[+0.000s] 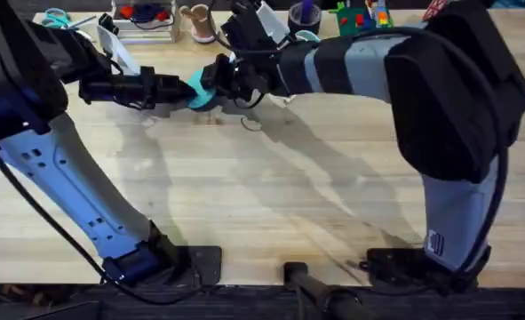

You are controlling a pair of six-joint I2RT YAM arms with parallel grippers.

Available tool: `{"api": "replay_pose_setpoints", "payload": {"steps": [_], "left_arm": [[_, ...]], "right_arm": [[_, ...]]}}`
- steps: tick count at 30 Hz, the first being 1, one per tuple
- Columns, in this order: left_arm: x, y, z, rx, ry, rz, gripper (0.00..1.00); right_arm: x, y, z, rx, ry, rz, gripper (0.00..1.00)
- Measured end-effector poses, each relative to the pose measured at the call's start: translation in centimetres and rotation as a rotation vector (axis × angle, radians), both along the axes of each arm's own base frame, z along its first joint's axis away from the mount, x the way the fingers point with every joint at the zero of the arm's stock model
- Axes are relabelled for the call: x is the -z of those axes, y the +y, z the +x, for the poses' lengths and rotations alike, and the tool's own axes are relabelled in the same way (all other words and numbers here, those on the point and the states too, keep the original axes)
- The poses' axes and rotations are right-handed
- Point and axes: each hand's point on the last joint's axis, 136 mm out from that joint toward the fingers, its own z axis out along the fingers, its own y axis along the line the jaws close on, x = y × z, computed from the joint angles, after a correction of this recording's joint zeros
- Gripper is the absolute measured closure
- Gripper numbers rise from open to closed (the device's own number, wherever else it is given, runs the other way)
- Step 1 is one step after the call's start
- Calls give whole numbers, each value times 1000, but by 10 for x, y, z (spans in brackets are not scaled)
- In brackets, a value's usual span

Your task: Pick up the plates from the table one by one and place each into a slot on the dish rack.

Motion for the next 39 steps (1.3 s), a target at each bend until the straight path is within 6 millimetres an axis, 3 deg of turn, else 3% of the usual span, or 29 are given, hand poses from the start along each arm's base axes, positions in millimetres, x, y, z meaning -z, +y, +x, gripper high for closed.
{"api": "replay_pose_setpoints", "payload": {"steps": [7,21,23,30,39], "left_arm": [[-4,3,-2,12,45,27,963],[-21,10,-2,63,56,127,962],[-33,13,-2,65,31,162,962],[-106,13,-8,56,-122,270,962],[-159,0,-22,65,-220,391,962]], "right_arm": [[-5,2,-2,-12,-3,7,946],[-40,-7,-4,-49,-101,-43,971],[-49,-11,-4,-48,-118,-51,971],[-90,-37,-8,-58,-181,-118,970],[-145,-75,-17,-110,-316,-228,970]]}}
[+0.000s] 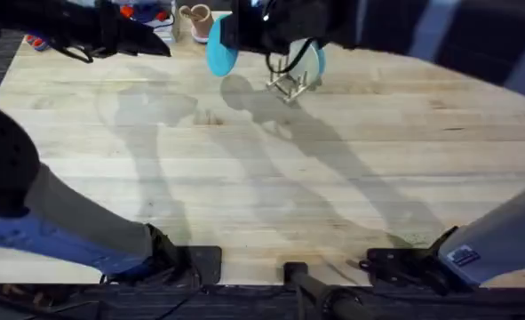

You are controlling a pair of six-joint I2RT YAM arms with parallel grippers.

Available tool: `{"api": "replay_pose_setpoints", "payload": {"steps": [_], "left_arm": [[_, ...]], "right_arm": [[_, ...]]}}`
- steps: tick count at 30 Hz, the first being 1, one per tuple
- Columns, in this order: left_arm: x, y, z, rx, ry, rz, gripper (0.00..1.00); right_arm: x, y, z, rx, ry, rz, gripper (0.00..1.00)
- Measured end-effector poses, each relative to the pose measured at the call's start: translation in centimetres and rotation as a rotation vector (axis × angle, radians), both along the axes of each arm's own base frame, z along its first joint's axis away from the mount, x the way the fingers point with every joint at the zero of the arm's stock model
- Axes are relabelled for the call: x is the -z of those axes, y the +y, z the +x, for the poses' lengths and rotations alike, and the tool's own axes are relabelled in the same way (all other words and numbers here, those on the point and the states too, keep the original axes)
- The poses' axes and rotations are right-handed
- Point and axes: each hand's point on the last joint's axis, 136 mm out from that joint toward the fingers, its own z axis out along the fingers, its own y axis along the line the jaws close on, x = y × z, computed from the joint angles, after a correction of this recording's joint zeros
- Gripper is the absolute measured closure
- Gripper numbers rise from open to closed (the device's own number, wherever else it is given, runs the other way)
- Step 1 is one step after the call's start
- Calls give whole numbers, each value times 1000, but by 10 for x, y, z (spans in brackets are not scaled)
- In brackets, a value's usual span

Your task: Pick up the plates from the table one by one and place each into a slot on the dish rack.

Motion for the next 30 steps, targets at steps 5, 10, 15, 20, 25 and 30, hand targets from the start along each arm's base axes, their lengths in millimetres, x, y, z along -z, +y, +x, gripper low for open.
{"api": "replay_pose_setpoints", "payload": {"steps": [5,10,15,20,25,30], "left_arm": [[-19,-24,-11,26,-10,104,962],[-40,-57,-27,27,-10,247,961],[-52,-79,-41,-1,-2,323,959],[-72,-106,-43,-12,-93,345,959],[-76,-129,-57,-35,-183,401,959],[-52,-133,-77,-110,-116,448,960]], "right_arm": [[-25,-23,-11,-34,-44,-54,970],[-57,-62,-32,-81,-97,-141,970],[-78,-97,-51,-111,-130,-210,970],[-83,-130,-67,-130,-122,-290,970],[-89,-158,-72,-131,-110,-354,970],[-99,-178,-76,-141,-104,-407,970]]}}
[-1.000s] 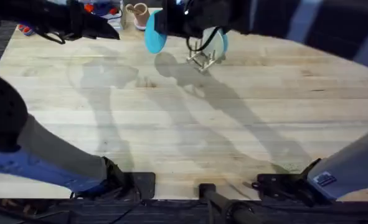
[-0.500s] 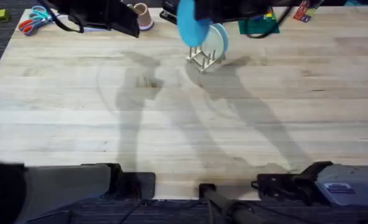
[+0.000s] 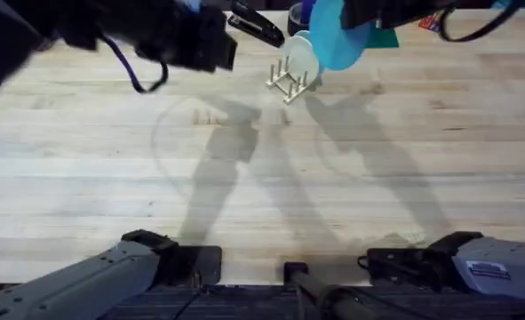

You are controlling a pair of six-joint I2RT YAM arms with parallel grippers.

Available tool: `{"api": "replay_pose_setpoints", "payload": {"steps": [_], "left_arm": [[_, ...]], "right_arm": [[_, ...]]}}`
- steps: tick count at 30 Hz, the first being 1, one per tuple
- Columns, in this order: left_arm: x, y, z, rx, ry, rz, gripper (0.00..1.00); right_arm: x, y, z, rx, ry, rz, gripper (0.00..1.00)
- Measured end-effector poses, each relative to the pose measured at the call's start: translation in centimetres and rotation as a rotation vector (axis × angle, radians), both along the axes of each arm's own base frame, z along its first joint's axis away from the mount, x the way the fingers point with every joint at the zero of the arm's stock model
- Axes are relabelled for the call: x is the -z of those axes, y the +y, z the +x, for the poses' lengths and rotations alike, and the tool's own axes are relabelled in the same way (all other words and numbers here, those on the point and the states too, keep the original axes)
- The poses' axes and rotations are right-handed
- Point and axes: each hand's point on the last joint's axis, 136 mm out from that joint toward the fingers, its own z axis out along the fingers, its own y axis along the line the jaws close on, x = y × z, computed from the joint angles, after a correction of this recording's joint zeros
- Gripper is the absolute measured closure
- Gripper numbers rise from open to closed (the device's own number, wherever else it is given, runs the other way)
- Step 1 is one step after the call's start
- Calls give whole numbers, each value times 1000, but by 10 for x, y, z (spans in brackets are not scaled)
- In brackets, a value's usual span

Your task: Pick up the plates from the table one by one and place each into a slot on the dish rack.

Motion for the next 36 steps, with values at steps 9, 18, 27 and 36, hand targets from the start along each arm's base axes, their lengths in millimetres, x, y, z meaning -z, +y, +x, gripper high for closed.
{"api": "replay_pose_setpoints", "payload": {"steps": [9,18,27,36], "left_arm": [[23,-30,-20,46,39,54,960],[23,-33,-21,43,29,65,381],[23,-31,-20,34,28,67,7],[22,-31,-20,34,28,68,6]], "right_arm": [[-9,-21,-8,-13,-9,-100,970],[-8,-23,-9,-58,-23,-142,970],[-8,-24,-8,-136,-57,-199,970],[-14,-21,-1,-237,-138,-260,972]]}}
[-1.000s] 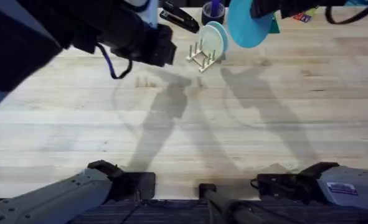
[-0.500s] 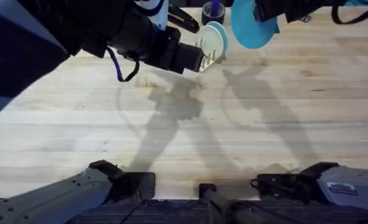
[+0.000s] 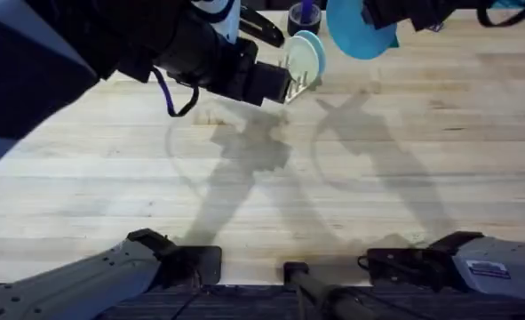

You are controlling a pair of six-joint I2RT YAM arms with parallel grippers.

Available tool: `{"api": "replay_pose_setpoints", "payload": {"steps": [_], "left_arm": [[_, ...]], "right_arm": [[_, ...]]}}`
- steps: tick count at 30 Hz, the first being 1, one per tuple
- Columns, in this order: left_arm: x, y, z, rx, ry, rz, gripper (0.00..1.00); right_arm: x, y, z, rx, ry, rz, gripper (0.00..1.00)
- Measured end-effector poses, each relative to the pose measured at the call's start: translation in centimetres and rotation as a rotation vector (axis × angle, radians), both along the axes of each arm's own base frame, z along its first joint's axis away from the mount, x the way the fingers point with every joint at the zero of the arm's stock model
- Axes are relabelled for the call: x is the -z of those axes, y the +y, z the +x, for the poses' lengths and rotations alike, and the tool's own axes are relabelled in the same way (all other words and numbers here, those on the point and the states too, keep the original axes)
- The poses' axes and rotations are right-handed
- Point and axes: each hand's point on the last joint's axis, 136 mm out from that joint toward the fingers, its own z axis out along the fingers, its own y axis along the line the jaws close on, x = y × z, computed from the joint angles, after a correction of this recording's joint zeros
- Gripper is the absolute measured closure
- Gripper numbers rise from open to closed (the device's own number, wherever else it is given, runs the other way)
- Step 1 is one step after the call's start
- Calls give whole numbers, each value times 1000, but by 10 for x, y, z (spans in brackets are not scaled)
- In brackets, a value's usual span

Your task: Pick up the plates from the table one by one and place each into a slot on the dish rack.

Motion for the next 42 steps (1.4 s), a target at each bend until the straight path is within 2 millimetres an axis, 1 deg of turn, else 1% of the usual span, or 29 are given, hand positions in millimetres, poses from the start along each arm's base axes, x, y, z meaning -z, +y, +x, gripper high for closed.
{"api": "replay_pose_setpoints", "payload": {"steps": [6,9,13,16,18,22,24,29,31,35,37,42], "left_arm": [[0,0,0,0,0,0,6],[0,0,0,0,0,0,6],[0,0,0,0,0,0,7],[0,0,0,0,0,0,6],[0,0,0,0,0,0,6],[0,0,0,0,0,0,6],[0,0,0,0,0,0,6],[0,0,0,-1,0,1,6],[0,1,0,-3,-2,3,7],[0,2,1,-6,-5,8,6],[0,2,1,-8,-7,11,6],[0,3,2,-10,-8,13,6]], "right_arm": [[-4,1,3,-35,-32,-24,972],[-12,1,6,-41,-53,-25,972],[-26,5,16,-45,-89,-15,972],[-30,9,24,-45,-98,-12,972],[-30,12,31,-45,-96,-13,972],[-23,19,47,-45,-78,-19,972],[-15,23,56,-45,-62,-25,972],[13,30,73,-41,4,-46,972],[25,32,77,-39,33,-49,972],[39,36,82,-34,71,-49,973],[42,37,82,-31,80,-46,973],[42,38,82,-31,84,-38,973]]}}
